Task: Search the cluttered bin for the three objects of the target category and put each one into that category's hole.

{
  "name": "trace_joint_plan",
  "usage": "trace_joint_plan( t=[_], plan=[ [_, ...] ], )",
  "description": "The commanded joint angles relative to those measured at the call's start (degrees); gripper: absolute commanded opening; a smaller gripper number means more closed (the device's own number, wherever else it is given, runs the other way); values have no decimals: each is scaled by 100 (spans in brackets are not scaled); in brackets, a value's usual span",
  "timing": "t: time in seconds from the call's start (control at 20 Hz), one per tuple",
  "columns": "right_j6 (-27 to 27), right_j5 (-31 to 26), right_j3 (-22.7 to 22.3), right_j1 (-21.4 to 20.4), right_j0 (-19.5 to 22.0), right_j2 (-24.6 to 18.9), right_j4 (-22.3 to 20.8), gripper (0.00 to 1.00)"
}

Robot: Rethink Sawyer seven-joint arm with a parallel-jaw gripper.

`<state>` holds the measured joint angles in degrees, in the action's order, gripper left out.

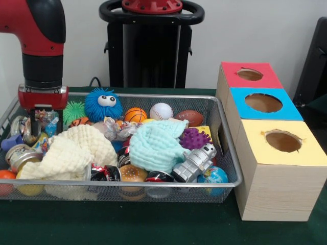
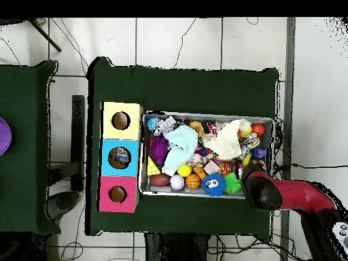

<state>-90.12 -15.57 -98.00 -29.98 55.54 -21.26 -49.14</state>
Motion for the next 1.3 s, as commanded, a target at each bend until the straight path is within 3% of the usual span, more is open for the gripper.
trace_joint_plan(
  t=[0.05,1.3],
  plan=[
    [517,-120,-242,121,96,-318,-325,100],
    [527,-210,-635,-50,97,-417,-284,100]
  ],
)
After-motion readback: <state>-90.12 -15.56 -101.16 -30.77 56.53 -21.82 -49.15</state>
